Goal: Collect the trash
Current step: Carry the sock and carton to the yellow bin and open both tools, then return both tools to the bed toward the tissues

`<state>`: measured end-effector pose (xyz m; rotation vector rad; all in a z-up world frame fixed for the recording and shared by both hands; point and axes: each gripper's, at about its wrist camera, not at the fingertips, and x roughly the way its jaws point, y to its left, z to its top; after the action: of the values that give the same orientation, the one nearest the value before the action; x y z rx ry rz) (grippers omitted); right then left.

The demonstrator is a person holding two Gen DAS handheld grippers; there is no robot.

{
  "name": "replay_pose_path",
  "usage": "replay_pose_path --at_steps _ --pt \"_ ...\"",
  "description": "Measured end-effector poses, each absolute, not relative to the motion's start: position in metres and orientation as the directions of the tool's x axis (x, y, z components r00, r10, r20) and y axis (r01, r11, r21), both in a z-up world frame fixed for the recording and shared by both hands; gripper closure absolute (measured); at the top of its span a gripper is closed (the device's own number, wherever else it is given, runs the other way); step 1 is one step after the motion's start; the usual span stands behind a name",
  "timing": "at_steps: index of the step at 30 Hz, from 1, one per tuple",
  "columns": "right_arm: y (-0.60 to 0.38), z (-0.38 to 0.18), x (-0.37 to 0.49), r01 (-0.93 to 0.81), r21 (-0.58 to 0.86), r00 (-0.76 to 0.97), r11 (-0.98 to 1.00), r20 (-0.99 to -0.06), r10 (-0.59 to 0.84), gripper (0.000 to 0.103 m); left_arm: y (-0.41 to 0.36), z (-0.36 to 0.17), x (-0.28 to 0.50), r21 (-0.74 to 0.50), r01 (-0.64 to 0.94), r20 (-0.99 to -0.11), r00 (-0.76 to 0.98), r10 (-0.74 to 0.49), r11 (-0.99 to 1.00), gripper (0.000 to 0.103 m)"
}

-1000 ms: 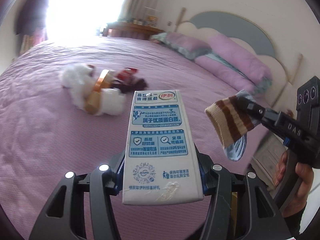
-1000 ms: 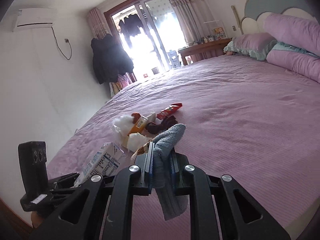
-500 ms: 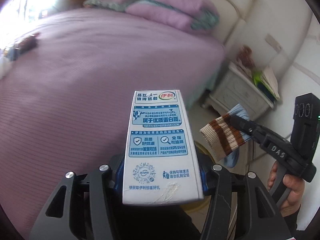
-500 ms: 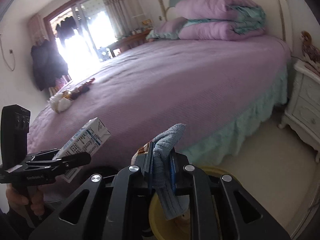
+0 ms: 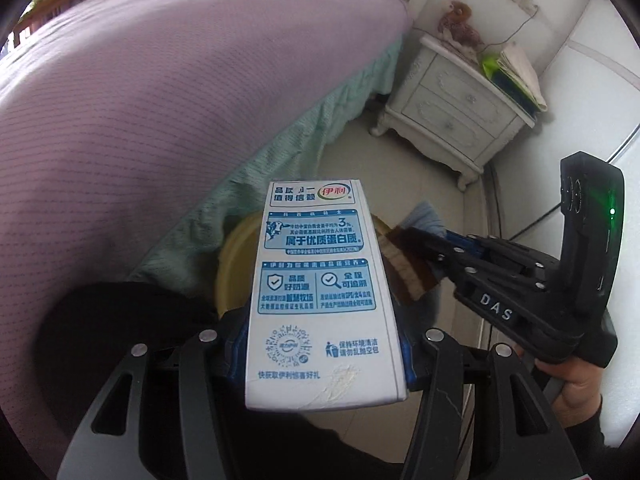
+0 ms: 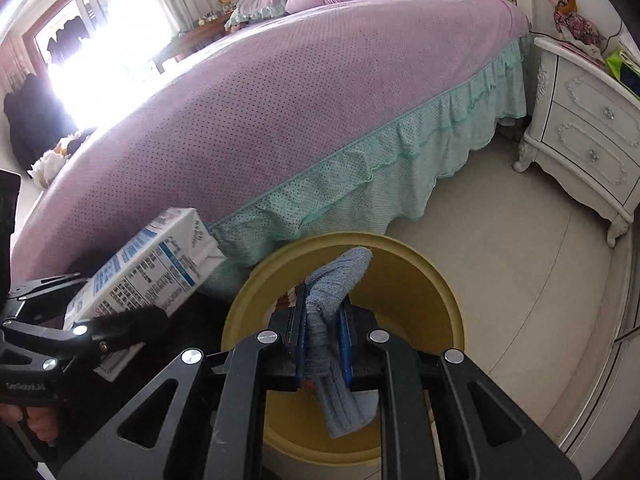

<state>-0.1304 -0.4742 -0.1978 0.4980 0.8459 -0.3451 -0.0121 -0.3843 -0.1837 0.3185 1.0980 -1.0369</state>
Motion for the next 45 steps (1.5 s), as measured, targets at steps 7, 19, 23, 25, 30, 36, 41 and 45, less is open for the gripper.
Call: replay_pose_path --at_steps 7,19,23,25,30,36,41,45 --pt "-0.484 -0.211 -0.138 0.514 0.247 0.58 0.821 -0.805 -0.121 0.078 -0.401 -0.19 -0.023 -0.229 0.841 -0.861 0.059 -0.505 0.49 0.048" --pt "-0.513 -0.204 -0.174 0.603 0.26 0.583 0.754 -0.789 -0.194 0.043 -0.432 -0.211 -0.032 -0.197 0.872 -0.896 0.024 -0.443 0.447 0.048" --pt "-0.519 -0.204 -0.187 0.632 0.242 0.559 0.736 -0.8 -0.216 0.043 -0.448 -0.22 -0.036 -0.202 0.885 -0.903 -0.003 -0.429 0.42 0.048" --pt "-0.524 -0.206 -0.19 0.639 0.24 0.552 0.731 -0.804 -0.219 0.043 -0.454 -0.224 -0.038 -0.207 0.888 -0.908 -0.019 -0.419 0.409 0.046" --pt "-0.527 -0.208 -0.196 0.647 0.235 0.543 0.725 -0.81 -0.223 0.042 -0.458 -0.232 -0.042 -0.2 0.89 -0.917 -0.022 -0.398 0.41 0.022" --pt "-0.523 -0.205 -0.19 0.621 0.249 0.561 0.743 -0.804 -0.2 0.042 -0.453 -0.227 -0.039 -0.182 0.894 -0.915 -0.002 -0.403 0.409 0.022" --pt "-0.511 -0.194 -0.176 0.583 0.247 0.581 0.774 -0.793 -0.184 0.042 -0.439 -0.212 -0.029 -0.17 0.879 -0.902 0.044 -0.43 0.446 0.022" --pt "-0.496 -0.178 -0.16 0.531 0.236 0.607 0.814 -0.776 -0.172 0.042 -0.416 -0.19 -0.014 -0.154 0.853 -0.878 0.114 -0.465 0.499 0.022"
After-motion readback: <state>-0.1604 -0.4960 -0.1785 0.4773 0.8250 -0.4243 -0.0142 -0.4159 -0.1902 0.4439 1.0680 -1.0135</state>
